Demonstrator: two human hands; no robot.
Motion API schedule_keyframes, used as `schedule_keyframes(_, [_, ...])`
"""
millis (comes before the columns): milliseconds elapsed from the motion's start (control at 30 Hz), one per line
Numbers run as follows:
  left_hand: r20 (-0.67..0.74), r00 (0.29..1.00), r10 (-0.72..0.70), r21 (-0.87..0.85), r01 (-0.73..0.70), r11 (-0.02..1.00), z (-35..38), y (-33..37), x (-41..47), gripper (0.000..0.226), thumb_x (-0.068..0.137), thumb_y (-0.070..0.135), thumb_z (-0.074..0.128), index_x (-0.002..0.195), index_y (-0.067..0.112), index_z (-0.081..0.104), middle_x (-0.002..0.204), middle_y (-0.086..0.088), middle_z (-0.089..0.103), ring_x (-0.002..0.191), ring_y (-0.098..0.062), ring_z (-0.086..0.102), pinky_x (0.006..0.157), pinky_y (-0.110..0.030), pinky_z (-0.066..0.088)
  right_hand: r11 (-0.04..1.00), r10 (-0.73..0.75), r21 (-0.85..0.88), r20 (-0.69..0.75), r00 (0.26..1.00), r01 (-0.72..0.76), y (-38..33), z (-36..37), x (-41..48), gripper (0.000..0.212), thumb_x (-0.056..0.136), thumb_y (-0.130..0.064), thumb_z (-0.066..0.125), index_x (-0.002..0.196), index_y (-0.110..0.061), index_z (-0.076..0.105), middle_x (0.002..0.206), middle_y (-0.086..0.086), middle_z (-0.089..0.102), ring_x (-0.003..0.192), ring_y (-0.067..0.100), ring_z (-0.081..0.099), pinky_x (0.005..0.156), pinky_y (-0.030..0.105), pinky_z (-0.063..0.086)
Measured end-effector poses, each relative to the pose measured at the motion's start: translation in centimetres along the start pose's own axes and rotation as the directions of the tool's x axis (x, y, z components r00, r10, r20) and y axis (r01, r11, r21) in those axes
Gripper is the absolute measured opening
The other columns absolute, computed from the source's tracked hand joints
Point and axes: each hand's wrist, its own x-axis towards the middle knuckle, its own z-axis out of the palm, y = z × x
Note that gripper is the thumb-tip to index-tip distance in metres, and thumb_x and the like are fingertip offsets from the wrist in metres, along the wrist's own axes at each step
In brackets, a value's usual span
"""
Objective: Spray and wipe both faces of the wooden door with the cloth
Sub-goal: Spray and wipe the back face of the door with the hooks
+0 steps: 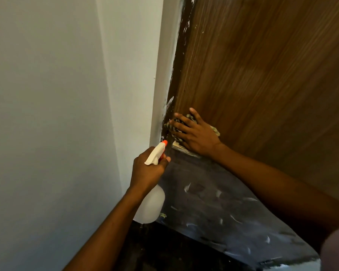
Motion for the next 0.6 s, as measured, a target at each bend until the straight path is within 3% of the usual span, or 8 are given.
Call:
schedule_keyframes(100, [0.008, 1.000, -0.017, 0.006, 0.017, 1.000, -0.1, -0.6, -0.1, 0.051, 0.081, 0.038, 0.067, 0.126, 0.019, 0.051, 0.123, -0.009, 0.061, 0.099, -0.027, 0.064, 0.088, -0.048, 0.054, 0.998, -0.064, 0.017, 0.012, 0.998, 0.064, -0.6, -0.1, 1.1, 0.054, 0.100, -0.050, 0.039, 0.147, -0.025, 0.045, 0.159, 0.004, 0.034, 0.153, 0.030, 0.012, 0.119, 0.054, -0.018])
schedule_keyframes(267, [0.055, 0.998, 0.005, 0.013, -0.006, 1.000, -0.6, -0.6, -0.5, 0.045, 0.082, 0.036, 0.067, 0.123, 0.022, 0.052, 0.122, -0.008, 0.061, 0.101, -0.025, 0.063, 0.089, -0.045, 0.054, 0.992, -0.119, 0.023, -0.094, 0.988, 0.121, 1.9, 0.6, -4.1, 0.051, 0.097, -0.036, 0.053, 0.147, -0.025, 0.047, 0.161, 0.004, 0.031, 0.152, 0.030, 0.017, 0.123, 0.056, 0.005])
schedule_keyframes(433, [0.084, 0.996, 0.013, 0.003, -0.014, 1.000, -1.8, -0.1, 0.2, 0.044, 0.082, 0.033, 0.066, 0.122, 0.024, 0.050, 0.120, -0.010, 0.062, 0.095, -0.030, 0.065, 0.085, -0.049, 0.055, 0.972, 0.189, -0.091, -0.241, 0.952, -0.216, 2.0, 0.4, -6.3, 0.047, 0.101, -0.032, 0.048, 0.147, -0.023, 0.046, 0.163, 0.004, 0.027, 0.151, 0.031, 0.019, 0.121, 0.058, -0.004])
schedule_keyframes(600, [0.106, 0.994, -0.008, 0.023, 0.006, 1.000, -2.0, -0.6, 0.5, 0.048, 0.083, 0.033, 0.066, 0.126, 0.022, 0.048, 0.122, -0.010, 0.061, 0.098, -0.032, 0.064, 0.088, -0.050, 0.053, 0.937, 0.294, -0.079, -0.346, 0.891, -0.340, -0.9, 2.9, -5.7, 0.050, 0.104, -0.034, 0.051, 0.151, -0.024, 0.041, 0.159, 0.006, 0.034, 0.147, 0.032, 0.028, 0.118, 0.060, 0.011])
